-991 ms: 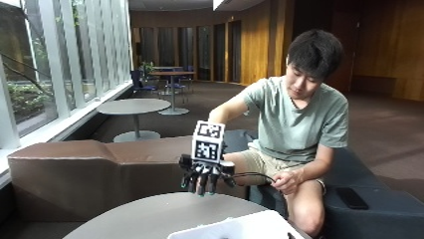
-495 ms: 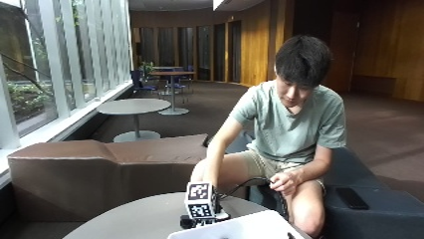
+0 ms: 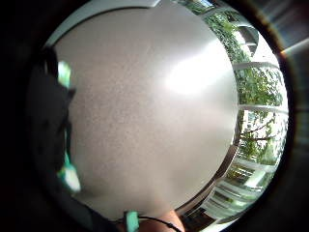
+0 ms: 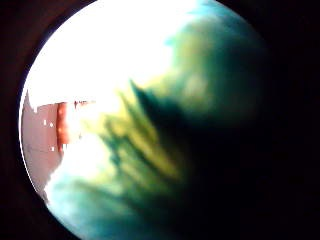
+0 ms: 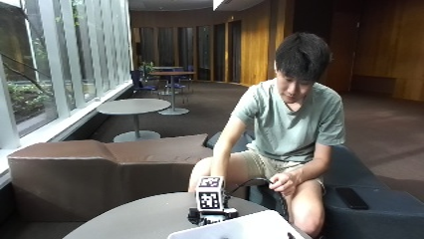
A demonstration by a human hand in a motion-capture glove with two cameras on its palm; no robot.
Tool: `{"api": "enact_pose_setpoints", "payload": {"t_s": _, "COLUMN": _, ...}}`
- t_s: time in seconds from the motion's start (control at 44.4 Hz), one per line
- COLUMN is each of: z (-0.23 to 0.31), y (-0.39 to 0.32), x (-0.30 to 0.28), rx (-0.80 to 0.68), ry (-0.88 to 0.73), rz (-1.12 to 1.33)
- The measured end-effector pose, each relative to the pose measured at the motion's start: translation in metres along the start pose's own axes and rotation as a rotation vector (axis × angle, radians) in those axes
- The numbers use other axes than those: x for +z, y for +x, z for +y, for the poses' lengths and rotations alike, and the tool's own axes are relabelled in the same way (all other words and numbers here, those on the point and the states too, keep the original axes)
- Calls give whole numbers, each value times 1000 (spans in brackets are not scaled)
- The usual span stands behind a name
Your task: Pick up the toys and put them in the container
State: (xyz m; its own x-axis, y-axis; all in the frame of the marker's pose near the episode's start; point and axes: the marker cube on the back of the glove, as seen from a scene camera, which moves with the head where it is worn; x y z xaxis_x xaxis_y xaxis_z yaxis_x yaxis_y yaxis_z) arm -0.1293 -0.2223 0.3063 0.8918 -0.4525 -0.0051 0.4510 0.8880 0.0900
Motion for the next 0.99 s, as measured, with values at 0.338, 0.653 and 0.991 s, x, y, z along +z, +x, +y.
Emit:
{"api": "enact_pose_setpoints", "payload": {"t_s": 0.338, "z": 13, "y": 5, "x": -68, "rx": 57, "ry": -239, "rz": 39}}
{"api": "enact_pose_setpoints", "payload": {"t_s": 0.653, "z": 5, "y": -5, "x": -192, "rx": 71, "ry": -133, "rz": 143}}
{"api": "enact_pose_setpoints", "payload": {"t_s": 0.991, "z": -52, "y": -69, "x": -268, "rx": 53, "ry": -12, "rz": 189}}
